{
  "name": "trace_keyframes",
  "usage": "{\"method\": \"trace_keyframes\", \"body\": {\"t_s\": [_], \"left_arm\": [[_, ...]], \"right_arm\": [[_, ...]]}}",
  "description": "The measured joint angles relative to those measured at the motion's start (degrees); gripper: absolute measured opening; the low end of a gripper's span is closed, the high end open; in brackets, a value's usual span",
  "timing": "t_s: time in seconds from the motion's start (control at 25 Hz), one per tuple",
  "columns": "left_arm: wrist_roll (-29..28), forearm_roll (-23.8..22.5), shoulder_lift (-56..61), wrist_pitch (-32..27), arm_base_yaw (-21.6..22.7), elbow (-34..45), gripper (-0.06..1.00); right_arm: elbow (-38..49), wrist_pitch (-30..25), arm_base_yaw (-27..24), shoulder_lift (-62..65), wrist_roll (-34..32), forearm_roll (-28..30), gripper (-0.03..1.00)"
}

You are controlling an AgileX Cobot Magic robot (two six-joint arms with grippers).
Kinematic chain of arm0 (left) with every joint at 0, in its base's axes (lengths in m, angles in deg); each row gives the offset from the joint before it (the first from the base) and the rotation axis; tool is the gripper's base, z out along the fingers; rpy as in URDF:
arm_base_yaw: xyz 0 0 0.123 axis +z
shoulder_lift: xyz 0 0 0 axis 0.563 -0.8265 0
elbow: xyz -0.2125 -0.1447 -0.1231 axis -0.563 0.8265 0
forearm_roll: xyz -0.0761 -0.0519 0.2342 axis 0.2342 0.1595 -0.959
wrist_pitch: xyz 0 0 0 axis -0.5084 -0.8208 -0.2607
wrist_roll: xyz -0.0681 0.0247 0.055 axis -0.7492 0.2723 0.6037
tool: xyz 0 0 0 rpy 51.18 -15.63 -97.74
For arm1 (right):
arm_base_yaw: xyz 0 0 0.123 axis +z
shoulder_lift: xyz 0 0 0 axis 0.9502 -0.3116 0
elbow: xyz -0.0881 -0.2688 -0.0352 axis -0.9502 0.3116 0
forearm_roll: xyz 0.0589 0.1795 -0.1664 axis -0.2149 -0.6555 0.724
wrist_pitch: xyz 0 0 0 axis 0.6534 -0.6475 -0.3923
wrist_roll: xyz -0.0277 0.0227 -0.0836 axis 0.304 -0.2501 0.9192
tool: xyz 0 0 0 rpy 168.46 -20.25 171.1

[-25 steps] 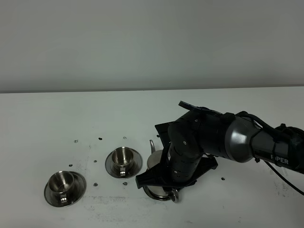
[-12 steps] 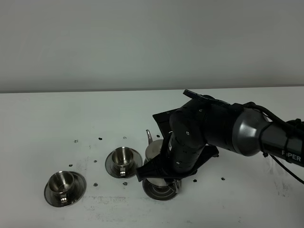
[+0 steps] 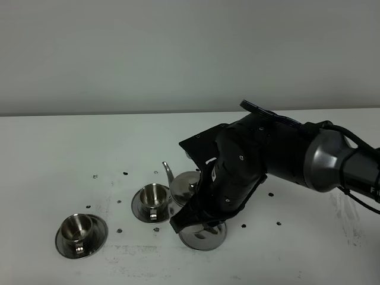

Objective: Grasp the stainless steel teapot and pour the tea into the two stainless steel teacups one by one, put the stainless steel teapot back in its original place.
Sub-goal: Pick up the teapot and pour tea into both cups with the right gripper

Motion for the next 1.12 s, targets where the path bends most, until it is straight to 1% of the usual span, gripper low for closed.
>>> {"method": "trace_keyframes", "body": {"t_s": [0.12, 0.28, 0.64, 0.84, 0.96, 1.12], "left_arm": [[0.0, 0.0, 0.0, 0.0, 0.0, 0.0, 0.61], [0.0, 0.0, 0.0, 0.0, 0.0, 0.0, 0.61], [0.0, 0.0, 0.0, 0.0, 0.0, 0.0, 0.61], [0.0, 0.0, 0.0, 0.0, 0.0, 0.0, 0.61], [0.0, 0.0, 0.0, 0.0, 0.0, 0.0, 0.61], [0.1, 0.0, 0.0, 0.0, 0.0, 0.0, 0.61]], "right_arm": [[0.0, -0.9, 0.0, 0.5, 4.5, -0.1, 0.21], [0.0, -3.0, 0.0, 0.6, 8.8, -0.1, 0.21], [0.0, -2.8, 0.0, 0.6, 10.1, -0.1, 0.21], [0.0, -0.9, 0.0, 0.6, 10.8, -0.5, 0.21], [0.0, -0.9, 0.0, 0.6, 11.7, -1.1, 0.21], [-2.4, -3.6, 0.0, -1.3, 12.4, -1.1, 0.21]]}}
